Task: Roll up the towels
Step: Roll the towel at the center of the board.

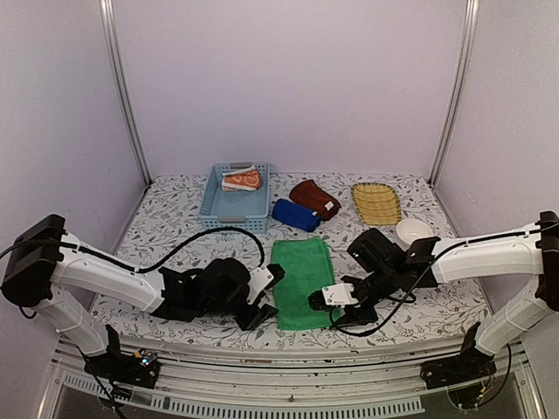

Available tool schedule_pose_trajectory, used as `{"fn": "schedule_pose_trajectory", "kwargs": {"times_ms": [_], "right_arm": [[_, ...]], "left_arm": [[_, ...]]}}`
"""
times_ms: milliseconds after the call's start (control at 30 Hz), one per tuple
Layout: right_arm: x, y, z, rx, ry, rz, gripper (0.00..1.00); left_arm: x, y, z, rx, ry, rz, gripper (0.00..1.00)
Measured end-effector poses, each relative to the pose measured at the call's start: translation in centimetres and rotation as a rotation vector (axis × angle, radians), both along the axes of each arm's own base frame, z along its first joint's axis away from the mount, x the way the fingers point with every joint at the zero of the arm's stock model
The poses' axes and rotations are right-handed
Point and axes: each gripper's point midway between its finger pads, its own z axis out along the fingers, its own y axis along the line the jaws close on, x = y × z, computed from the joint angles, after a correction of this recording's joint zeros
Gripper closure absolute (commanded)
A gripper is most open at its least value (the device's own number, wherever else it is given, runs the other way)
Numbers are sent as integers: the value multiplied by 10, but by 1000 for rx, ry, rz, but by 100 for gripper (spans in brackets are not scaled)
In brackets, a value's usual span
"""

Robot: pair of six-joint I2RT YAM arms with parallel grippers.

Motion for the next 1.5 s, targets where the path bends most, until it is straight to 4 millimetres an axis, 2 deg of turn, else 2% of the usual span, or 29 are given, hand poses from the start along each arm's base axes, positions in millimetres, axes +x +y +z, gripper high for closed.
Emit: {"fn": "schedule_pose_trajectory", "kwargs": {"times_ms": [233, 567, 667, 867, 1000, 1133, 1300, 1500], "right_arm": [[10, 4, -33, -79, -44, -21, 53], [16, -3, -57, -145, -54, -43, 56], [17, -2, -60, -147, -52, -44, 62], [22, 4, -61, -140, -55, -50, 84], [27, 5, -59, -135, -9, -62, 89], [31, 1, -55, -124, 125, -86, 90], [33, -4, -54, -119, 282, -112, 91], [31, -7, -52, -109, 408, -126, 91]], "left_arm": [[-10, 1, 4, -64, 34, -15, 44], [-13, -1, 4, -81, 38, -29, 46], [-14, -1, 4, -74, 30, -33, 45], [-19, -3, -1, -32, -14, -66, 46], [-40, -16, -7, 21, -62, -180, 51], [-55, -35, -9, 62, -111, -281, 50], [-52, -55, -15, 100, -163, -326, 48], [-46, -80, -32, 147, -201, -373, 51]]}}
